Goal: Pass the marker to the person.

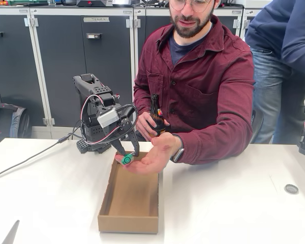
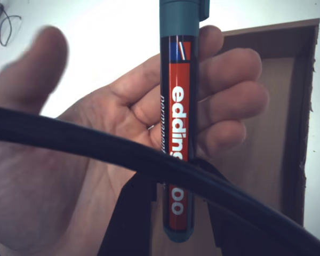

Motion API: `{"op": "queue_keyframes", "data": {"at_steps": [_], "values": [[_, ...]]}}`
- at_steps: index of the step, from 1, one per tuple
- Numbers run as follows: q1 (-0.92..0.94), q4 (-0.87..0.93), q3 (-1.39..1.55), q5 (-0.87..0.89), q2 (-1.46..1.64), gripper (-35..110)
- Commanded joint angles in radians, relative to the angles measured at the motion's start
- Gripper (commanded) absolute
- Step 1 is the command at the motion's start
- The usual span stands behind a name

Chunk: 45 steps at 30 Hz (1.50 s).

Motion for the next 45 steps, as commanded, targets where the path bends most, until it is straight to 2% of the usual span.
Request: {"op": "queue_keyframes", "data": {"at_steps": [1, 8, 10, 13, 15, 25, 45], "values": [[0.005, -0.028, -0.091, 0.014, -0.005, -5], [0.009, -0.025, -0.087, 0.04, 0.006, -4], [0.018, -0.005, -0.098, 0.063, 0.012, 3], [0.029, 0.046, -0.104, 0.035, 0.015, 27], [0.029, 0.044, -0.087, 0.025, 0.023, 36], [0.035, -0.054, -0.026, 0.037, 0.04, 35], [0.048, -0.043, -0.002, 0.017, 0.061, 34]]}}
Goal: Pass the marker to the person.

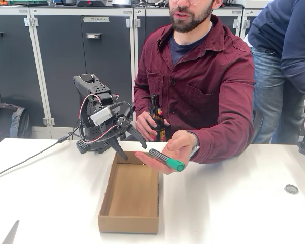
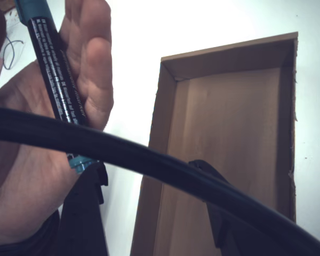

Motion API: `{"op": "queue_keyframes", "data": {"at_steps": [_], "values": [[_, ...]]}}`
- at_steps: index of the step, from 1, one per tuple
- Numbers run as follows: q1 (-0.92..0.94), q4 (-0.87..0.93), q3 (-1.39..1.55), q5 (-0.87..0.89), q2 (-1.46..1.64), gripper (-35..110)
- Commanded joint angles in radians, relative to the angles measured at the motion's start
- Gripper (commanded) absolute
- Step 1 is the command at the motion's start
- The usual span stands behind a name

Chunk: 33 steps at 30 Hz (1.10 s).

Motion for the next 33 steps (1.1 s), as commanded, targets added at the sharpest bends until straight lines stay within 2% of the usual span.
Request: {"op": "queue_keyframes", "data": {"at_steps": [1, 33], "values": [[0.005, -0.018, -0.009, -0.014, 0.049, 34], [0.021, -0.005, -0.015, -0.015, 0.06, 33]]}}
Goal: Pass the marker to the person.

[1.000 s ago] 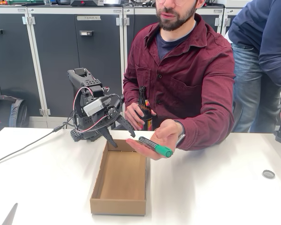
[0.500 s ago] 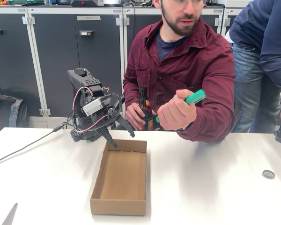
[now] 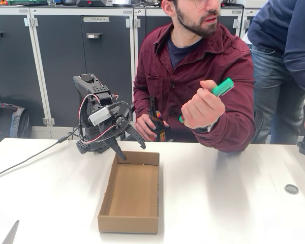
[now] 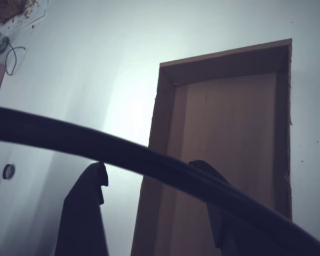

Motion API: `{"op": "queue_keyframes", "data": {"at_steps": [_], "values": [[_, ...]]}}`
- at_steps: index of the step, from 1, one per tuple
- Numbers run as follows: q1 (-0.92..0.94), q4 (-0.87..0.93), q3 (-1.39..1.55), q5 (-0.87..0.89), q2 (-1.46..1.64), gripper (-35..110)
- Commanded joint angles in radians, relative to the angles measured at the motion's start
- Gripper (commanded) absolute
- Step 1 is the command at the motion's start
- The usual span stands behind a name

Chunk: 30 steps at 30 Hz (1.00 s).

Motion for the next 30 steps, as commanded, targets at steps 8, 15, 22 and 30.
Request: {"op": "queue_keyframes", "data": {"at_steps": [8, 15, 22, 30], "values": [[0.014, 0.012, -0.034, -0.015, 0.044, 33], [0.015, 0.031, -0.051, -0.017, 0.044, 33], [0.014, 0.026, -0.048, -0.015, 0.044, 33], [0.017, 0.015, -0.04, -0.018, 0.043, 33]]}}
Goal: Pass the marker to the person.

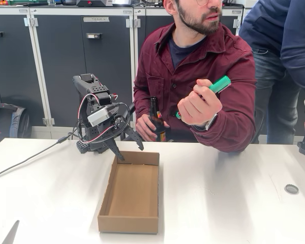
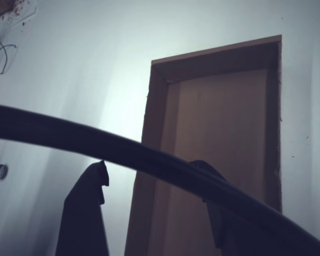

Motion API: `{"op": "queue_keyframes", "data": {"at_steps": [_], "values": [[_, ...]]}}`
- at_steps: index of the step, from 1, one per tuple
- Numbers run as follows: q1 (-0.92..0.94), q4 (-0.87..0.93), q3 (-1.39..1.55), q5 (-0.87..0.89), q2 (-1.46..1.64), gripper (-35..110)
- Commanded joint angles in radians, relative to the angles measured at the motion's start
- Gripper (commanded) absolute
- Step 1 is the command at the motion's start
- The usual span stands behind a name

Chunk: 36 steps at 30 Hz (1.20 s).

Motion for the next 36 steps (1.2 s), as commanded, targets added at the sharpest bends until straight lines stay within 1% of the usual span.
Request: {"op": "queue_keyframes", "data": {"at_steps": [1, 36], "values": [[0.006, -0.02, -0.04, -0.012, 0.041, 33], [0.017, -0.015, -0.046, -0.014, 0.041, 33]]}}
